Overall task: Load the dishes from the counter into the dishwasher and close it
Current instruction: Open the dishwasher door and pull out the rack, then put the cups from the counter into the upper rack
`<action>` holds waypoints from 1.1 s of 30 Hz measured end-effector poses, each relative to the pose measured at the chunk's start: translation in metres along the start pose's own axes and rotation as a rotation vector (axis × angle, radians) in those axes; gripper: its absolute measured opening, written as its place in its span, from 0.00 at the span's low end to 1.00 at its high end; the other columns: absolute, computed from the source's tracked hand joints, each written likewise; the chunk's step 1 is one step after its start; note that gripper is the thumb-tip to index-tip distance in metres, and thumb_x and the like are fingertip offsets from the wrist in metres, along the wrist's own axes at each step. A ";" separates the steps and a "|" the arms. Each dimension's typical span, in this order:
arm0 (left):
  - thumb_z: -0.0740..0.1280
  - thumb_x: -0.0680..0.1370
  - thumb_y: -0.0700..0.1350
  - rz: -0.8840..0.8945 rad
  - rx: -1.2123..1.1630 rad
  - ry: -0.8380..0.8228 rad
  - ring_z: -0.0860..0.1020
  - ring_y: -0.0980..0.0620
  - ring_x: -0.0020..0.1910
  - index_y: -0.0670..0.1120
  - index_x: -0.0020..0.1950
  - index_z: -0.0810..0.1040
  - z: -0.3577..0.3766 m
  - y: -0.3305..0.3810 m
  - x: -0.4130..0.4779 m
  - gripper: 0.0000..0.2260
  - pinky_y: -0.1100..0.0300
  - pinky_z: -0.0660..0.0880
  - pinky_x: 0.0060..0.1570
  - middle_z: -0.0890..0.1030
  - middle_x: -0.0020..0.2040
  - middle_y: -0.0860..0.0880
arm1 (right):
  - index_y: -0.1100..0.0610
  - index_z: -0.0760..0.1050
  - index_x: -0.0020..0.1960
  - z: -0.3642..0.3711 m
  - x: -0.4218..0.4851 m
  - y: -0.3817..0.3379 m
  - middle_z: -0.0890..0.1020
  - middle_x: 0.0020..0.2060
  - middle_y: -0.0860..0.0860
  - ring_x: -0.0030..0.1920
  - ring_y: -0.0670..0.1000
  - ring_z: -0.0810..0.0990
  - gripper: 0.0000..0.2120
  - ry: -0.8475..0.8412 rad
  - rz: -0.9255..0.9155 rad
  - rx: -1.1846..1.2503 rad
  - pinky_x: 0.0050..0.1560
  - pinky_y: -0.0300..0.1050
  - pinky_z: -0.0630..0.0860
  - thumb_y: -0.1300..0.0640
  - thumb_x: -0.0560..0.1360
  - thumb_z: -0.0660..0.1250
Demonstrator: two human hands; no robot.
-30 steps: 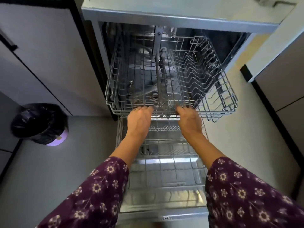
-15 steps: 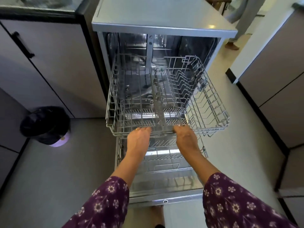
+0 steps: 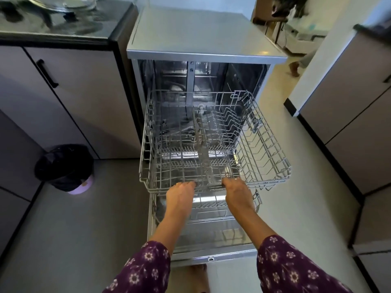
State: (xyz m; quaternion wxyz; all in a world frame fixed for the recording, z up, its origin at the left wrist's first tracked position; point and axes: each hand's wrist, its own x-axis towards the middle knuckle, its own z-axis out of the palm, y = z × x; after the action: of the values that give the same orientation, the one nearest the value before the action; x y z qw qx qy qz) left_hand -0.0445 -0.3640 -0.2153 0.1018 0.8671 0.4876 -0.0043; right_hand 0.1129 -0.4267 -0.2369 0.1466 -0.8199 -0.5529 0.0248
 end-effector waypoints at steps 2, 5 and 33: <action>0.62 0.77 0.33 -0.009 0.012 -0.008 0.79 0.51 0.48 0.49 0.68 0.70 -0.001 0.000 0.001 0.21 0.61 0.72 0.40 0.81 0.51 0.50 | 0.64 0.77 0.43 -0.003 0.001 -0.002 0.80 0.32 0.58 0.32 0.52 0.71 0.08 0.002 0.005 0.010 0.39 0.46 0.74 0.72 0.73 0.61; 0.62 0.77 0.33 -0.005 0.015 -0.033 0.79 0.51 0.49 0.49 0.69 0.69 0.000 0.001 -0.001 0.23 0.62 0.71 0.38 0.80 0.52 0.50 | 0.64 0.77 0.46 -0.006 -0.001 -0.003 0.81 0.36 0.58 0.35 0.53 0.72 0.09 -0.050 0.007 -0.007 0.41 0.48 0.75 0.72 0.74 0.60; 0.62 0.77 0.47 -0.245 -0.114 0.294 0.78 0.44 0.55 0.47 0.58 0.72 -0.367 -0.173 -0.076 0.10 0.52 0.74 0.50 0.79 0.55 0.48 | 0.63 0.73 0.55 -0.263 0.105 -0.292 0.77 0.52 0.60 0.54 0.60 0.76 0.11 -0.140 -0.349 0.132 0.51 0.49 0.74 0.63 0.74 0.60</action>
State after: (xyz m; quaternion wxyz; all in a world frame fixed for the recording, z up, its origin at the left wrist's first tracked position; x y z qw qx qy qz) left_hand -0.2650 -0.2747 0.1222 0.0771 0.7855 0.5984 0.1373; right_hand -0.0553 -0.2861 0.1052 0.1631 -0.6966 -0.6926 0.0923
